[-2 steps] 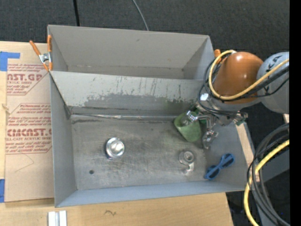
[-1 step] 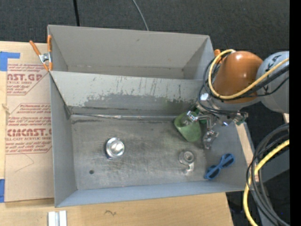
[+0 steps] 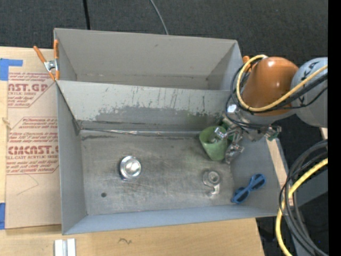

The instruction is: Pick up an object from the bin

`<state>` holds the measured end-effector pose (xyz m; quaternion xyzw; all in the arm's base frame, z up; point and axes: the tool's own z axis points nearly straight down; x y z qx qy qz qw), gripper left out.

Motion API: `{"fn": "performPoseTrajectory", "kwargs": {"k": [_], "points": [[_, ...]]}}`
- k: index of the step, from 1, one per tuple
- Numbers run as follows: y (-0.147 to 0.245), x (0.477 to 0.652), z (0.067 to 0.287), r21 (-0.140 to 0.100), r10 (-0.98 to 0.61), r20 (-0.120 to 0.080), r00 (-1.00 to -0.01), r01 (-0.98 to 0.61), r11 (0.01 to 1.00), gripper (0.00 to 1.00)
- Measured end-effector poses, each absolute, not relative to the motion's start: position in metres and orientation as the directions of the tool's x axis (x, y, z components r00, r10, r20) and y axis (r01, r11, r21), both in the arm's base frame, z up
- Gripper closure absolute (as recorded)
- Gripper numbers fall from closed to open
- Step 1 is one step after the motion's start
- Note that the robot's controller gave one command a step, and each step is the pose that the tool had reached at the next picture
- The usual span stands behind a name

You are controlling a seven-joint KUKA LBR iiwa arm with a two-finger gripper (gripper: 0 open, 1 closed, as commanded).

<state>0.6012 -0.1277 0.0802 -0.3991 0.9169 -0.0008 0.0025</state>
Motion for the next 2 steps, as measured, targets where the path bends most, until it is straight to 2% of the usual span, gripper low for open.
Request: {"fn": "performPoseTrajectory", "kwargs": {"k": [1, 2], "points": [[-0.127, 0.604, 0.145, -0.007, -0.731, -0.006, -0.682, -0.731, 0.682, 1.0], [-0.126, 0.604, 0.159, -0.002, -0.73, -0.003, -0.683, -0.73, 0.683, 1.0]]}}
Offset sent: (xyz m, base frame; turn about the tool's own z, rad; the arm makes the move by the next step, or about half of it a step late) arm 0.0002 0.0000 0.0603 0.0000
